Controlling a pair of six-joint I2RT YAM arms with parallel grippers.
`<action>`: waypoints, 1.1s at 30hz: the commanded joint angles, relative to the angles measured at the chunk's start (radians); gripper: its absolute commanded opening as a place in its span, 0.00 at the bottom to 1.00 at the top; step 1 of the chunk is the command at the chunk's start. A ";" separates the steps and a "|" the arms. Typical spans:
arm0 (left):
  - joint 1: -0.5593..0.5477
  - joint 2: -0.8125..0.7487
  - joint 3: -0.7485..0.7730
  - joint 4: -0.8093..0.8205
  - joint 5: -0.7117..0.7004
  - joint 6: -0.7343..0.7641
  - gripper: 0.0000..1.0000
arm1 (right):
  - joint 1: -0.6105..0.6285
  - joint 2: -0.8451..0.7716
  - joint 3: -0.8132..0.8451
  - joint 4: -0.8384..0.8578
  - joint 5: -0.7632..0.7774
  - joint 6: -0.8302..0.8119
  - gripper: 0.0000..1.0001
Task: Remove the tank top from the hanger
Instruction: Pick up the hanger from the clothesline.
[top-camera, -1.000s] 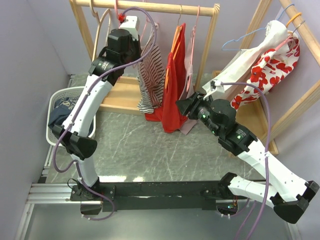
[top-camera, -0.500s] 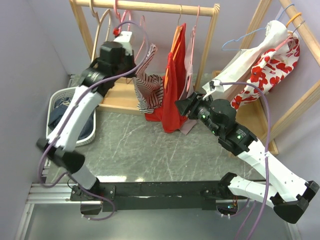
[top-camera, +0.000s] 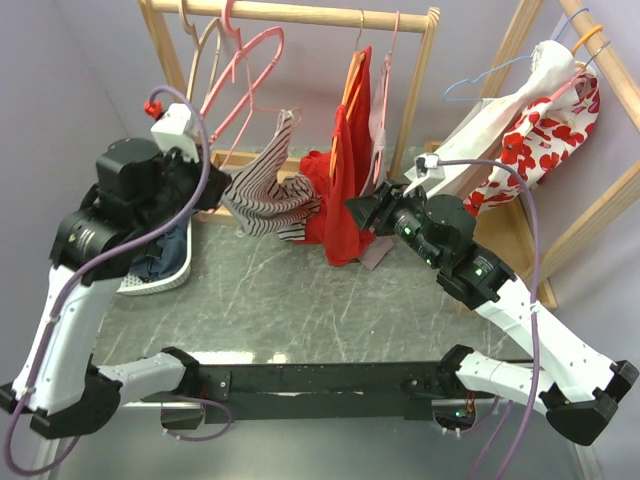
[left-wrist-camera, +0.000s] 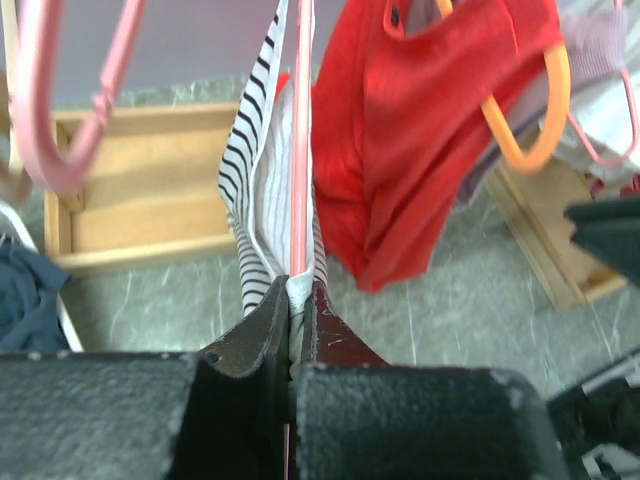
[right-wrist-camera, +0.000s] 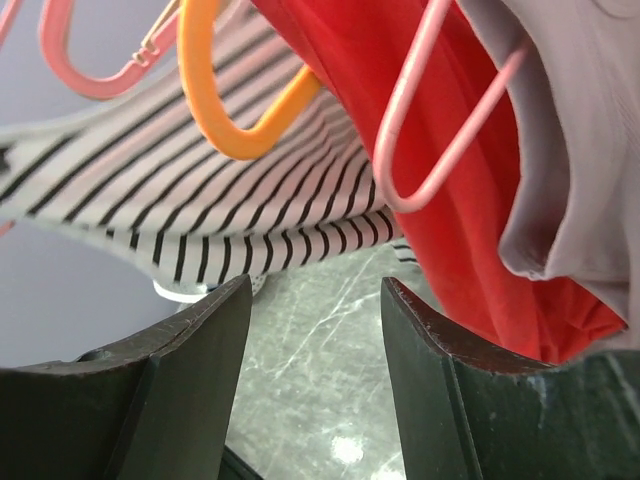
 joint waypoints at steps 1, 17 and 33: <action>-0.003 -0.092 0.039 -0.059 0.050 0.008 0.01 | 0.003 0.006 0.074 0.044 -0.032 -0.015 0.62; -0.003 -0.198 0.322 -0.276 -0.007 0.033 0.01 | 0.035 0.016 0.090 0.068 -0.048 -0.039 0.63; -0.003 -0.228 -0.040 -0.137 0.305 0.036 0.01 | 0.072 0.028 0.082 0.081 -0.106 -0.073 0.69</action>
